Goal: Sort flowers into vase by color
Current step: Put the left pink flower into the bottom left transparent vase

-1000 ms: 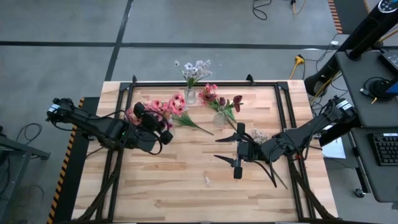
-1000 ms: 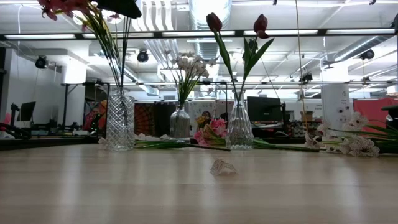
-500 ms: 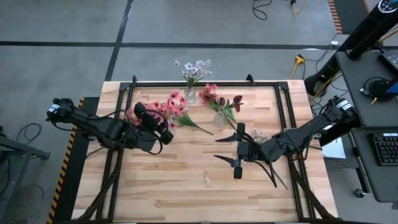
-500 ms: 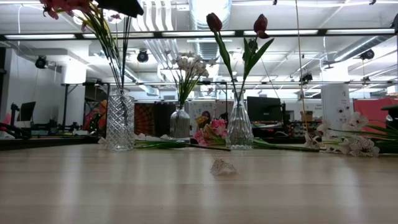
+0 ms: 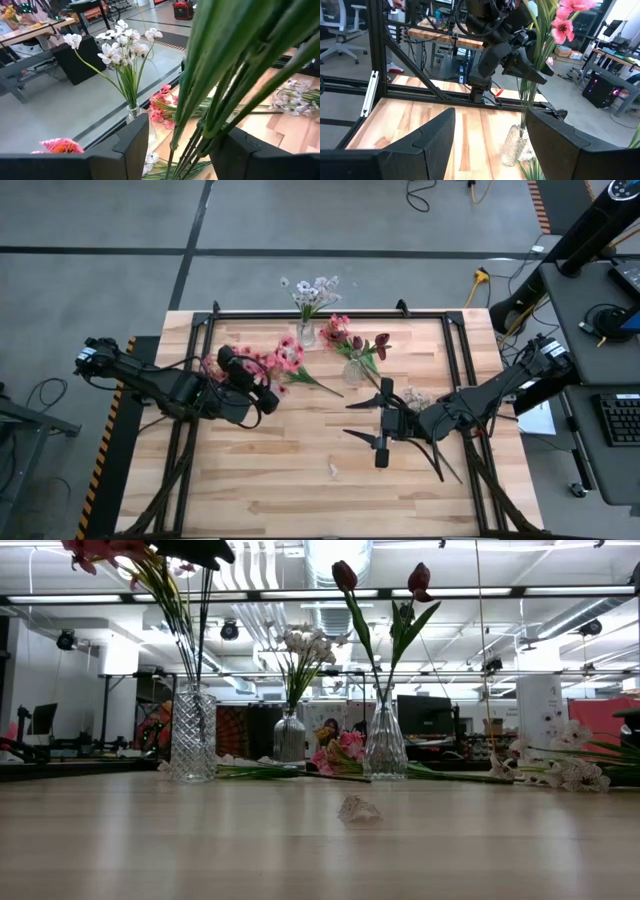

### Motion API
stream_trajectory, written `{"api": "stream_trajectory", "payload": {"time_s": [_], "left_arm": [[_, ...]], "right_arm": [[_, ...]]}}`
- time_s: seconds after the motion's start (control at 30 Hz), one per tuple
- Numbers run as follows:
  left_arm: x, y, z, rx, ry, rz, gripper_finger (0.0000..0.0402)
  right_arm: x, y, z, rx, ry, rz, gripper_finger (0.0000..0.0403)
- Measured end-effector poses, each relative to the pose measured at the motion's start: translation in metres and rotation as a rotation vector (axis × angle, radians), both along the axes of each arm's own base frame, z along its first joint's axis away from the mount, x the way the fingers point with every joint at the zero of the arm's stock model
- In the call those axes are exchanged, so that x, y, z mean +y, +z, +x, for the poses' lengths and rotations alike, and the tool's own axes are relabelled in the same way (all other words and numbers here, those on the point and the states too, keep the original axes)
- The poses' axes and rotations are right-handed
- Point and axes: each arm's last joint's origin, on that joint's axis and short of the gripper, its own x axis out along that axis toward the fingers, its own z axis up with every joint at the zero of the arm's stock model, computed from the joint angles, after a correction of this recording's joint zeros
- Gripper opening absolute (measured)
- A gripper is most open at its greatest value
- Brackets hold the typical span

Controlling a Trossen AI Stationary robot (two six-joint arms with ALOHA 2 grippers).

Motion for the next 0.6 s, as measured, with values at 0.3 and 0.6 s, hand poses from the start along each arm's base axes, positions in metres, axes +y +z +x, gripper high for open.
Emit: {"api": "stream_trajectory", "payload": {"time_s": [0.3, 0.6], "left_arm": [[-0.0001, 0.0001, 0.0001, -0.023, 0.008, -0.021, 0.0199], [0.0, 0.0002, 0.0002, -0.041, 0.014, -0.039, 0.0219]], "right_arm": [[0.0002, -0.0021, 0.0005, 0.011, -0.004, 0.018, 0.0235], [0.0015, -0.0055, 0.0029, 0.023, -0.003, 0.012, 0.0235]]}}
